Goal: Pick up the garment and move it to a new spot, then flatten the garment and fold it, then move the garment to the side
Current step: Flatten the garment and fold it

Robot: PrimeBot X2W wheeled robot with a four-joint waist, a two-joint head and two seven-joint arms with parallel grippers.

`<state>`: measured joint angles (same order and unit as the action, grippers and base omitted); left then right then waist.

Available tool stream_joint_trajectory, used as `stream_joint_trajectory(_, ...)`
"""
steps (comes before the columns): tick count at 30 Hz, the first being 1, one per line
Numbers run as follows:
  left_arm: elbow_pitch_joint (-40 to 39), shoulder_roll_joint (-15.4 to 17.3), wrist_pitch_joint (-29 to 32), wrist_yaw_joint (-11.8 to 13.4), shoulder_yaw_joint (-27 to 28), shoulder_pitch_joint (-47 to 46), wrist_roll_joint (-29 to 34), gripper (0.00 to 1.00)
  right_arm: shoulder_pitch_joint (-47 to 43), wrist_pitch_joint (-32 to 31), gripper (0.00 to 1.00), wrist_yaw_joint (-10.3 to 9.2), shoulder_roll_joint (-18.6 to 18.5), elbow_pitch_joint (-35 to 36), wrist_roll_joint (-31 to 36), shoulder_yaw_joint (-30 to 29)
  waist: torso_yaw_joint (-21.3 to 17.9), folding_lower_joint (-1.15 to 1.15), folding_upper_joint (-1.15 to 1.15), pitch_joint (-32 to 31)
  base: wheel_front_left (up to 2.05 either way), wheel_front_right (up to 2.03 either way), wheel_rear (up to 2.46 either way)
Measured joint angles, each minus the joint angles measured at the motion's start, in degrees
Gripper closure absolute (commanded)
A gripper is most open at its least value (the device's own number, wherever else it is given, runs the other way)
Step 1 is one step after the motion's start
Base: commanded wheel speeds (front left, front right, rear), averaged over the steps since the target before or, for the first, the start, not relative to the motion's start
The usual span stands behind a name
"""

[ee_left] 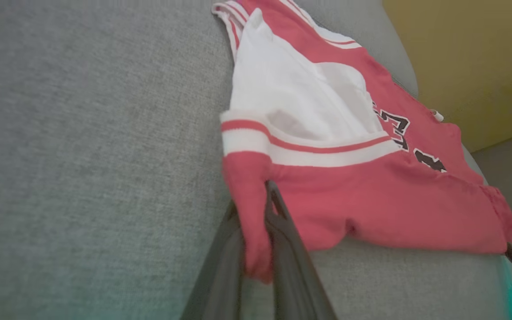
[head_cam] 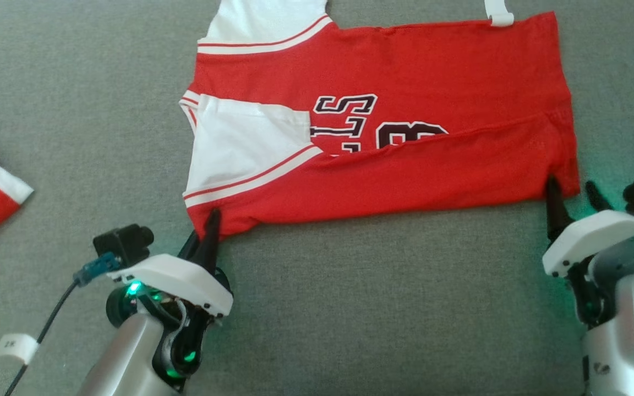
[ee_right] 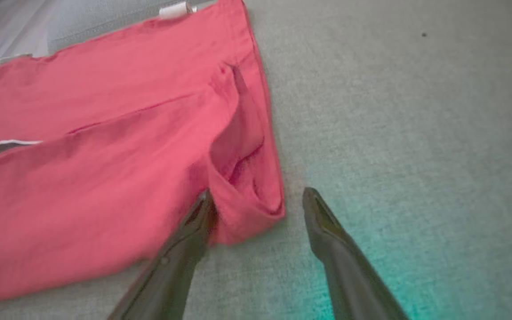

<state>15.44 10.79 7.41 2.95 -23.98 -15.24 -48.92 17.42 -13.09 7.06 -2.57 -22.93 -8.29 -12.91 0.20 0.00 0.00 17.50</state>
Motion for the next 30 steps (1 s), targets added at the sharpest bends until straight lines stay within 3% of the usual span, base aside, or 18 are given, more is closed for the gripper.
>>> stream_joint_trajectory(1, -0.2, -0.1, -0.5, 0.0, 0.0, 0.1, 0.0, 1.0, 0.0, -0.3, 0.58, 0.0, 0.0, -0.9, -0.2, 0.0, 0.2, 0.0, 0.0, -0.2, 0.0, 0.0, 0.0)
stream_joint_trajectory(2, -0.7, -0.1, -0.9, 0.0, 0.0, 0.2, 0.0, 1.0, 0.1, -0.3, 0.7, 0.0, 0.0, -1.5, -0.7, 0.0, 0.5, 0.0, 0.0, -0.4, 0.0, 0.0, 0.0)
stream_joint_trajectory(3, -1.2, 0.0, -1.2, 0.0, 0.0, 0.2, 0.1, 1.0, 0.2, -0.3, 1.0, 0.0, 0.0, -1.9, -1.2, -0.1, 0.8, 0.0, 0.0, -0.6, 0.0, 0.0, 0.0)
stream_joint_trajectory(8, -4.8, 0.7, -1.8, 0.1, 0.2, 0.4, 0.6, 1.0, 0.8, 0.6, 1.0, 0.0, 0.0, -2.8, -5.7, 0.8, 1.5, 0.0, 0.0, -1.9, 0.0, 0.0, 0.0)
stream_joint_trajectory(12, -11.0, 3.2, -1.5, 0.9, 0.4, 2.4, 1.6, 1.0, -0.1, 1.3, 1.0, 0.0, 0.0, 0.2, -9.3, 2.2, 2.0, 0.0, 0.0, -3.6, 0.0, 0.0, 0.0)
stream_joint_trajectory(20, -23.6, 7.7, 1.6, 5.7, 0.3, 17.4, 1.6, 1.0, -15.4, -1.2, 1.0, 0.0, 0.0, 11.6, -12.3, 3.2, 1.8, -0.01, 0.0, -5.5, 0.0, 0.0, 0.0)
stream_joint_trajectory(28, -22.2, 7.6, 2.0, 6.6, -0.7, 22.7, 0.6, 1.0, -22.2, -2.9, 1.0, 0.0, 0.2, 14.8, -13.3, 3.2, 1.2, -0.01, 0.0, -6.1, 0.0, 0.0, 0.0)
stream_joint_trajectory(30, -20.9, 7.6, 2.4, 6.6, -1.1, 22.7, 0.6, 1.0, -22.5, -3.3, 0.51, 0.0, 0.2, 14.9, -13.1, 3.3, 1.0, -0.01, 0.0, -6.2, 0.0, 0.0, 0.0)
